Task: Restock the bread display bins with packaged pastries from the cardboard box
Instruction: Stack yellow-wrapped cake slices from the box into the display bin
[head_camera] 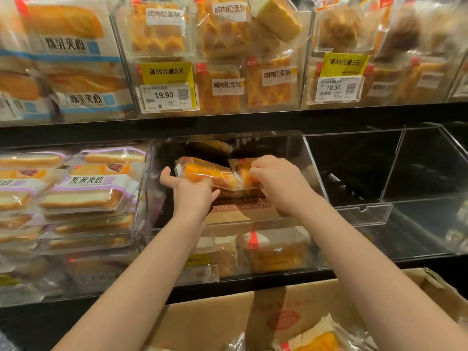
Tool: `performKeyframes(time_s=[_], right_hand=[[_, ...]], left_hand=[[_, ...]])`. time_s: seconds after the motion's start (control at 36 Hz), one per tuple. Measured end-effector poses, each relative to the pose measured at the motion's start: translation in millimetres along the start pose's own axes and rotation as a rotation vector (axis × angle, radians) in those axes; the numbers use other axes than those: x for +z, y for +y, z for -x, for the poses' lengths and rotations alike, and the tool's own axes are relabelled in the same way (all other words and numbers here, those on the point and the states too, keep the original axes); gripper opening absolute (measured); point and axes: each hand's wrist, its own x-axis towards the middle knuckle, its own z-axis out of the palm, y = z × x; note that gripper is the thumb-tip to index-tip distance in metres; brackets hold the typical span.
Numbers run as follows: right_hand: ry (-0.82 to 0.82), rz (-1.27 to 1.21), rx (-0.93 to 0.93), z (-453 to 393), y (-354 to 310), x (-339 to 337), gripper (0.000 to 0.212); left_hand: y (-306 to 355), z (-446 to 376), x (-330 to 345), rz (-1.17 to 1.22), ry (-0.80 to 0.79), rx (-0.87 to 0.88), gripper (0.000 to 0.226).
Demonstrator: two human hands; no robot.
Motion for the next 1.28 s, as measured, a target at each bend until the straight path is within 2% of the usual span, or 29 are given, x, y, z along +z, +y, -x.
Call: performKeyframes(time_s=[0.06,0.17,0.28,0.36,0.42,0.47,0.53,0.58,0.64,0.69,0.81,0.94,1.08,1.17,1.28], right_hand=[[-0.078,-0.028,0.041,1,-1,0,0.035],[-0.200,-0.055,0.126,3,2,2,0.053],[-0.252,-0.095,0.159,3,2,6,0.061],[-0.215,-0.207,0.183,5,2,3,0.061],[-0.168,-0.281,0.202,6,2,0,0.063],[-0.141,-0.318,0.217,8,3,-1,0.063],[-0.140,-0.319,0.223,9,3,0,0.060],[-0.124,-0.309,0.229,10,4,0,0.056],[-0.102,-0.294,0.230,9,4,-1,0.055],[-0.102,-0.281,0.224,9,3,-1,0.054],[-0.099,-0.270,0.221,8,1,2,0.053],[-0.091,-0.256,0.214,7,4,4,0.053],[-0.060,-0.335,0.255,6,4,8,0.055],[0.086,-0.448,0.244,7,4,4,0.048],[0.358,-0.547,0.266,16,6,-5,0.029]], left_hand=[[-5,-2,-1,-0.152,-0.037,0.049,0.084],[-9,-9,-1,-0.361,-0.093,0.013,0.083],[-9,-17,2,-0.488,0.011,-0.076,0.078],[-3,-10,10,-0.632,0.081,-0.107,0.083],[-1,-3,14,-0.712,0.131,-0.036,0.088],[-4,2,14,-0.823,0.151,0.125,0.087],[-9,5,12,-0.993,0.105,0.312,0.070],[-12,5,14,-1.247,-0.025,0.391,0.055],[-12,0,20,-1.475,-0.190,0.315,0.056],[-14,-8,24,-1.587,-0.284,0.231,0.059],[-18,-23,31,-1.747,-0.278,0.325,0.058],[-20,-26,38,-1.814,-0.204,0.399,0.060],[-21,-24,36,-1.578,-0.108,0.354,0.075],[-19,-24,34,-1.426,-0.101,0.277,0.079],[-17,-22,31,-1.370,-0.139,0.240,0.081]])
